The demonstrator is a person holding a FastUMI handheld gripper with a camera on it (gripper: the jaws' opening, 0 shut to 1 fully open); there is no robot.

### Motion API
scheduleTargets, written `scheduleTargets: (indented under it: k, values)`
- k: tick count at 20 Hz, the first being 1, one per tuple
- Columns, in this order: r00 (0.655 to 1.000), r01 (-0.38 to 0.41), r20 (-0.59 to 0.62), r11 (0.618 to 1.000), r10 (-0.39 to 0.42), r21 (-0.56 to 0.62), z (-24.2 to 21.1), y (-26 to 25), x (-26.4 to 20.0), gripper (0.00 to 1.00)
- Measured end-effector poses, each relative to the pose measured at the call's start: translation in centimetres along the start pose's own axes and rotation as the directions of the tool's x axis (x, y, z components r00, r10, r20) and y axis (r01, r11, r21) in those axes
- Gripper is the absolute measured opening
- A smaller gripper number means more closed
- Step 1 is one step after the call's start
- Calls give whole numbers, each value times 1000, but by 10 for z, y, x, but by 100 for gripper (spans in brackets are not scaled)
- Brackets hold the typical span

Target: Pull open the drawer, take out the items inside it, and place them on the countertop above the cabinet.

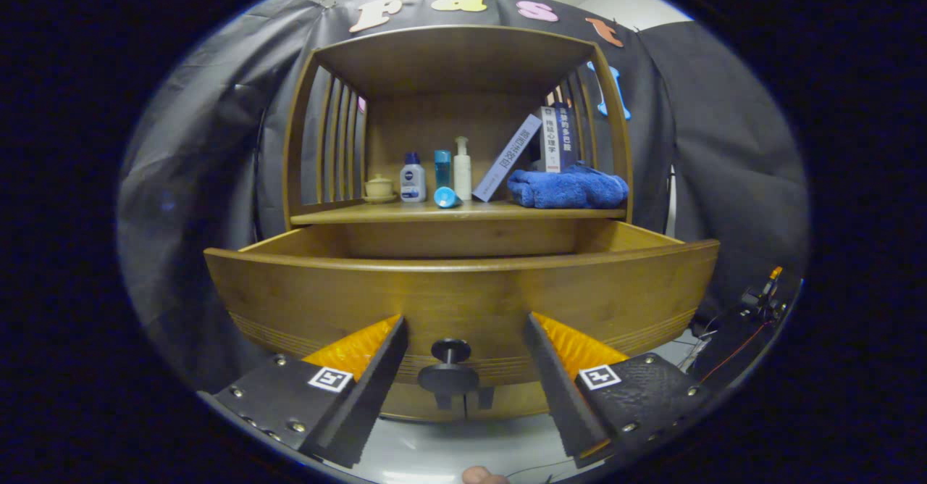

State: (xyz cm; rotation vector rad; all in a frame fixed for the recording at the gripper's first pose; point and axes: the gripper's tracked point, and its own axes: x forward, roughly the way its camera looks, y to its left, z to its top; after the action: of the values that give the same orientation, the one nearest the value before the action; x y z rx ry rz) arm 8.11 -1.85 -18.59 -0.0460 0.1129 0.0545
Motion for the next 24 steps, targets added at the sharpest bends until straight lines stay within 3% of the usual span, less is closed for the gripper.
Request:
scheduleTargets:
  k: [4,14,20,24]
  values:
    - [999,-27,43,997,24,70,5,1,-5,98]
    - [993,-29,114,997,20,74,7,1,22,98]
    - [987,-10,157,995,26,-97,3,12,53,99]
    - [985,-9,172,999,17,-47,3,18,74,99]
